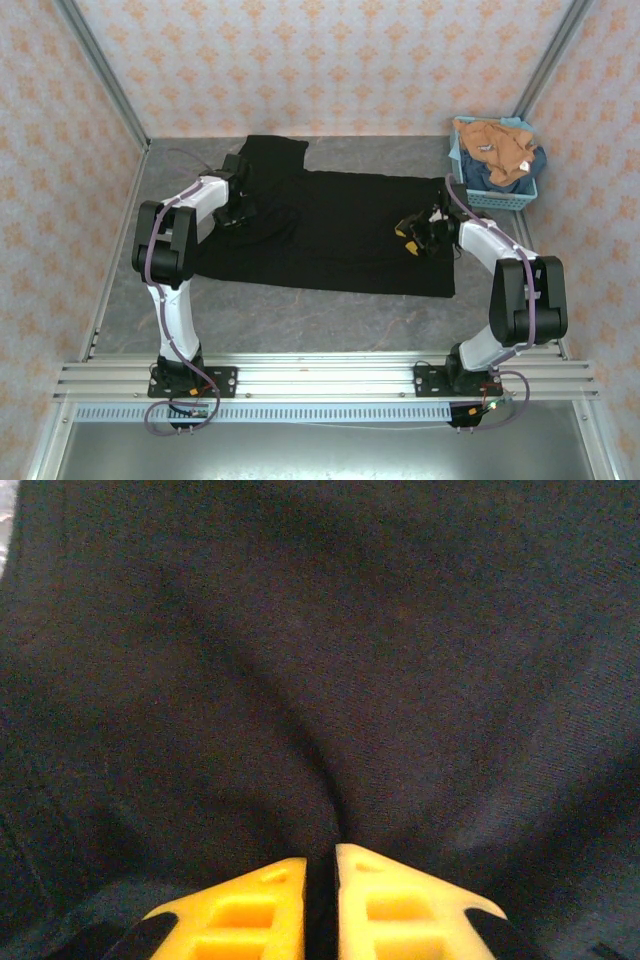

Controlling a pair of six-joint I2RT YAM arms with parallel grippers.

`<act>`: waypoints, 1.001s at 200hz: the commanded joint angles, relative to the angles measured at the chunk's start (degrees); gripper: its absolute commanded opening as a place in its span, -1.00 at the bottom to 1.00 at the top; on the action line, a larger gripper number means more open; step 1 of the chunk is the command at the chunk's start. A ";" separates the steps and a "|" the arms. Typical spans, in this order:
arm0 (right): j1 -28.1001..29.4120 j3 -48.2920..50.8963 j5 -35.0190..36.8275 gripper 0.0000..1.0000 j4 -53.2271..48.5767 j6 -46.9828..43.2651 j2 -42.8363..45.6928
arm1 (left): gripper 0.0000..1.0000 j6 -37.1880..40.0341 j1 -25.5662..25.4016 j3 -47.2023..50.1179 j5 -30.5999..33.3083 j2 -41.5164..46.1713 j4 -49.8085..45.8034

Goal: Fold and stack the t-shirts

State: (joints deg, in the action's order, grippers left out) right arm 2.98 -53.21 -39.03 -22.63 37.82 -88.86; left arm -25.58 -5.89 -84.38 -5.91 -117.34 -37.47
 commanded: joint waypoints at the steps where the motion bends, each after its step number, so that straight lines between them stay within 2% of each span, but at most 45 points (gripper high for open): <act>1: 0.43 0.39 -0.17 -0.07 0.83 -0.03 1.72 | -0.69 0.31 -0.86 -1.62 4.32 2.52 -3.94; 43: 0.45 0.44 -0.26 -0.08 1.01 0.06 1.63 | -0.71 0.71 -2.14 -2.37 7.68 3.23 -5.14; 86: 0.49 0.56 -0.26 -0.08 1.10 0.06 1.54 | -0.71 0.75 -3.07 -2.24 8.29 4.33 -5.17; 119: 0.44 0.56 -0.26 -0.08 1.27 0.23 1.36 | -0.85 1.15 -3.25 -2.20 7.93 3.67 -5.50; 132: 0.43 0.48 -0.22 -0.08 1.28 0.23 1.38 | -1.00 1.41 -3.31 -2.26 7.93 3.48 -5.67; 200: 0.44 0.32 -0.25 -0.08 1.19 0.16 1.08 | -1.00 1.16 -3.34 -3.01 9.79 5.33 -6.49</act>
State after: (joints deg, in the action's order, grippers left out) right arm 2.98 -53.19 -39.03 -22.17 37.82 -88.86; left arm -24.97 -8.91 -85.47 0.93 -115.20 -40.99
